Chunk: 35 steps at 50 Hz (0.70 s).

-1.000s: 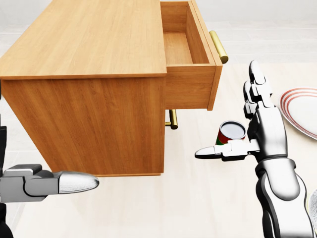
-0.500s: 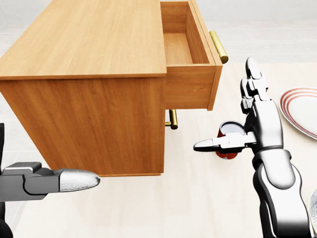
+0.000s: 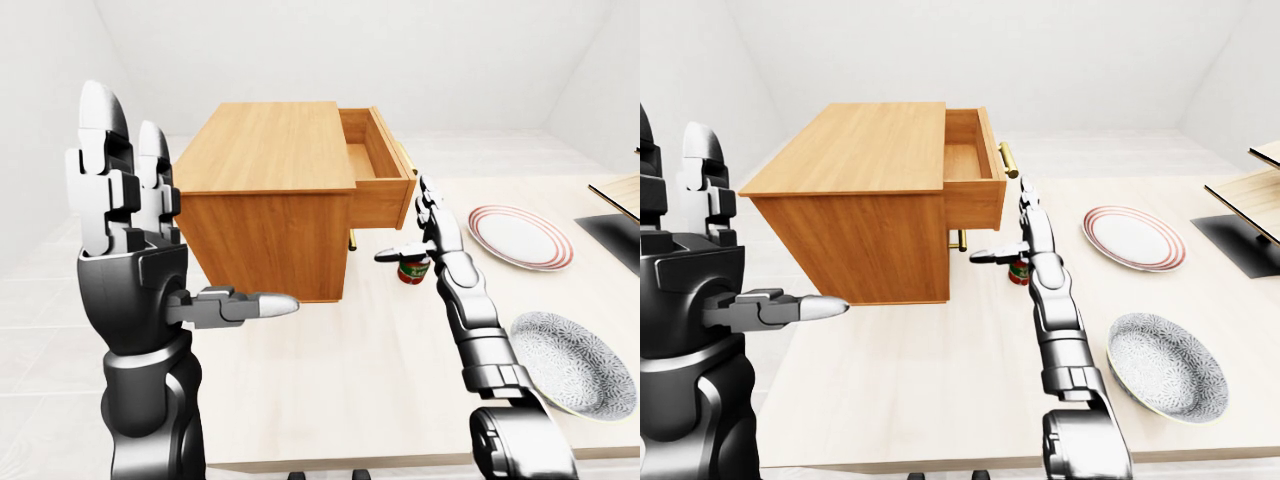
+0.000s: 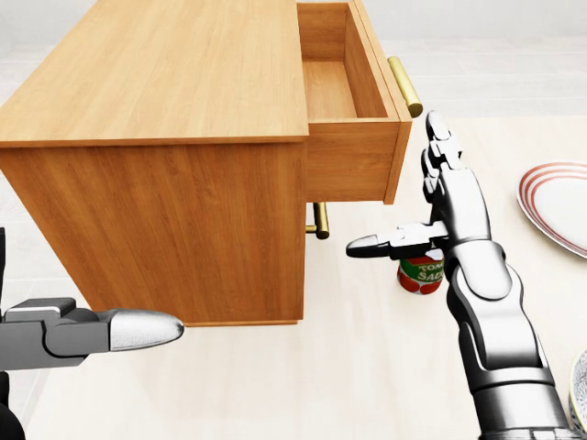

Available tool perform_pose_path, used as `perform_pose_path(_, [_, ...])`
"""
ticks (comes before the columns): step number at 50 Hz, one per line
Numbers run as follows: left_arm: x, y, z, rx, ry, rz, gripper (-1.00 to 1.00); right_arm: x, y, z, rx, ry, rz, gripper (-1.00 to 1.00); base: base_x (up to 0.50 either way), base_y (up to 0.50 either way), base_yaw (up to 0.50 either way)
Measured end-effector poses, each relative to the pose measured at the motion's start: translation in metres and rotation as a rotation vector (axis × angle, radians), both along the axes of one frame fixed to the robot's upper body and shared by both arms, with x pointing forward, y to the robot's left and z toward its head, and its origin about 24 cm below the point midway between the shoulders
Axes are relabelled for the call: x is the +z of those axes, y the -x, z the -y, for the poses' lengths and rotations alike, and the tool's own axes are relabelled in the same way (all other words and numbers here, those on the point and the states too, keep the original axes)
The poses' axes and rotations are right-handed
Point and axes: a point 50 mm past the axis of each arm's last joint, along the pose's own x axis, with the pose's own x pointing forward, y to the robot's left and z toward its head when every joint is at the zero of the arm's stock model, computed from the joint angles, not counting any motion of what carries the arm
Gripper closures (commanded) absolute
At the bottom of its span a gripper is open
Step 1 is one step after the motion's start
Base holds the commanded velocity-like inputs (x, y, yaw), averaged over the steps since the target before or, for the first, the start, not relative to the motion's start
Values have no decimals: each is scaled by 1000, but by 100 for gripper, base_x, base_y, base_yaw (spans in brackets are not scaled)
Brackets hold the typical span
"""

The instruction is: Close the top drawer of the cabinet.

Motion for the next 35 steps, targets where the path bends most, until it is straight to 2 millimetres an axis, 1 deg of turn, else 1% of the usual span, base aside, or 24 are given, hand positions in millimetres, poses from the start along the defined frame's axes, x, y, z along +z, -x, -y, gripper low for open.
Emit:
perform_pose_path(12, [0,0,0,2,4,-2,-100,0,-13,-1,-7,6,-16,-100,0,0,0])
perform_pose_path(35, [-1,-1,-1,3,11,-3,-100,-2,-20,-3,-20,-7,-5,-100,0,0,0])
